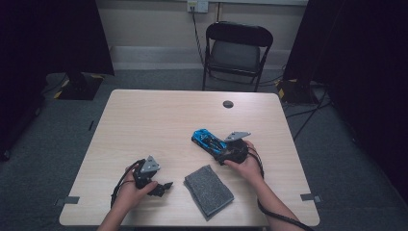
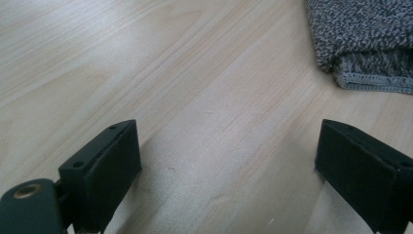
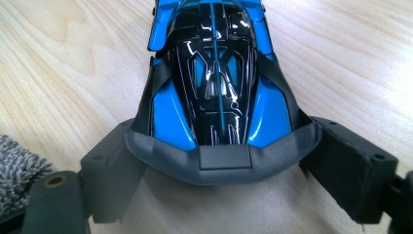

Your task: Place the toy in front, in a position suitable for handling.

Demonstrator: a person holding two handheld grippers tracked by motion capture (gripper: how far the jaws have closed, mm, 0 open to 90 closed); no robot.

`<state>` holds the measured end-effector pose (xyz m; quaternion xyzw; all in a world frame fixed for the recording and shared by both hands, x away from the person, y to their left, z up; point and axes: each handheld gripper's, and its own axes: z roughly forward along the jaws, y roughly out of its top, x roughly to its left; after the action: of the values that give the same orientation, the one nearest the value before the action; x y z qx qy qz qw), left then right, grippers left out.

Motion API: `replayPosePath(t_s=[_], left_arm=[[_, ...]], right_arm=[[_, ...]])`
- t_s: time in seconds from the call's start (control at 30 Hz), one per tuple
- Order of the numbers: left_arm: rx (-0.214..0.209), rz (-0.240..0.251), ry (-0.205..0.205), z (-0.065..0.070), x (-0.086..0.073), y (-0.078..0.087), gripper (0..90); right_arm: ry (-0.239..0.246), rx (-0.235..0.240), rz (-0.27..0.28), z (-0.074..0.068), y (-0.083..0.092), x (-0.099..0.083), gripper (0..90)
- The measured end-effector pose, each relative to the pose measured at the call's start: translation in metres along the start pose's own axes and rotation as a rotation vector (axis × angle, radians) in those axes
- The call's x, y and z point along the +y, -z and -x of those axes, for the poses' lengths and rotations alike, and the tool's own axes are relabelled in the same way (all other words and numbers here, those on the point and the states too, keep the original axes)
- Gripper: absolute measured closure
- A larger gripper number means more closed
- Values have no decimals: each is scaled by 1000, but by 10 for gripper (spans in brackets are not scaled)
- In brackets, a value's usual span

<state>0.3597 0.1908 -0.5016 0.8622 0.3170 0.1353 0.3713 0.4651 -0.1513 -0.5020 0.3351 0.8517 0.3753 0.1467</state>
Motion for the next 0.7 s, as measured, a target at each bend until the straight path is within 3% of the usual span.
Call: replayPosePath(t_s=[0.07, 0.27, 0.37, 0.47, 0.5, 0.53, 0.63, 0.7], left_arm=[[-1, 3, 6, 0, 0, 0, 89], [8, 4, 17, 1, -1, 1, 93], [23, 19, 34, 1, -2, 3, 151], [-12, 43, 71, -1, -3, 4, 175], [-20, 51, 81, -1, -3, 5, 254], [-32, 46, 86, -1, -1, 6, 254], [-42, 72, 51, 3, 7, 9, 273], [-82, 100, 47, 10, 16, 11, 277]], right_arm=[[5, 5, 9, 0, 1, 0, 236], [2, 3, 12, 0, 1, 0, 242], [1, 3, 12, 0, 1, 0, 242], [-1, 3, 12, 0, 1, 0, 242], [-1, 2, 13, 0, 1, 0, 243], [-1, 2, 13, 0, 1, 0, 243], [-2, 2, 13, 0, 1, 0, 243], [-2, 2, 12, 0, 1, 0, 243]])
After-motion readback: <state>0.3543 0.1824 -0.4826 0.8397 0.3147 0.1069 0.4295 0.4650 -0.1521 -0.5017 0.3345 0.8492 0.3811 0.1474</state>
